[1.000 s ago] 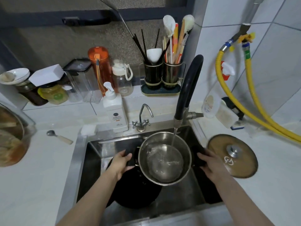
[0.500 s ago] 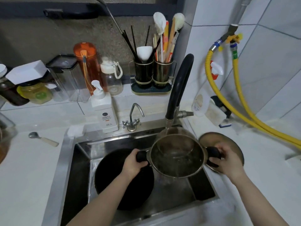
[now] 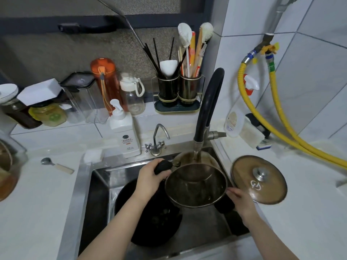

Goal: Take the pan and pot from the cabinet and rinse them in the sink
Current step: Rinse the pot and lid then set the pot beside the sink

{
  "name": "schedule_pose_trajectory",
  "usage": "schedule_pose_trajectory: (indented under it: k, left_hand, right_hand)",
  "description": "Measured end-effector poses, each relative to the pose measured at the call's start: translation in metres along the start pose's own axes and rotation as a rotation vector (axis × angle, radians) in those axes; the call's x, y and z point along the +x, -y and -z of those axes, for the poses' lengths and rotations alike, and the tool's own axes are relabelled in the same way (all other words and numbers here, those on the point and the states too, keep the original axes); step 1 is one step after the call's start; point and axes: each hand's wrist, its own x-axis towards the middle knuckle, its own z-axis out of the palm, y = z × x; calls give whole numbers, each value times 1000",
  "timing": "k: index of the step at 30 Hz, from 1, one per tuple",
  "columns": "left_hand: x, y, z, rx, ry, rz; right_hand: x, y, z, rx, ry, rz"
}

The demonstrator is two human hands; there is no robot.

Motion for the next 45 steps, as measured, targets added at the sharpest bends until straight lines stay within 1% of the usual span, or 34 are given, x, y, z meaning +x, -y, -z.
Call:
schedule_pose_trajectory:
  k: [3,5,7,9,12,16,22,25,27,30,33,37,38,41,45]
  left_hand:
    - [0,-10,-4,-49,-33,-29]
    - [1,-19,-12,-13,-29,-48]
    - [2,-27,-22,60,25,-85]
    - [2,-34,-34,115,91,-134]
    - [8,-42,-48,181,163,-157]
    - [18,-43,-55,208,255,-143]
    - [25,-39,-59,160,335,-110]
    - [32,-36,-54,88,378,-84]
    - [40,-31,-49,-2,414,-6]
    - [47,-18,-41,-72,392,89]
    - [47,-9,-42,-100,325,89]
    - [45,-8,-49,-270,286,107]
    - [45,-9,-50,-296,287,104]
    - [48,-9,-51,-273,283,68]
    - [53,-10,-45,-239,330,52]
  right_hand:
    - [-10,16,-14,157,66,-21]
    - [-16,37,-18,214,114,66]
    - [-14,58,-23,160,144,185]
    - [-11,74,-33,86,179,245]
    - [-7,82,-46,41,207,303]
    - [-9,91,-45,-15,226,297]
    - [4,101,-39,-235,343,353]
    - [11,101,-38,-269,329,385]
    - [16,105,-38,-293,317,384]
    - [25,107,-36,-284,289,340]
    - [31,101,-34,-229,283,314]
    - [36,99,-39,-210,329,342]
    - [35,100,-41,-242,343,357]
    - [39,97,-52,-280,351,415]
    - [39,99,-58,-155,382,343]
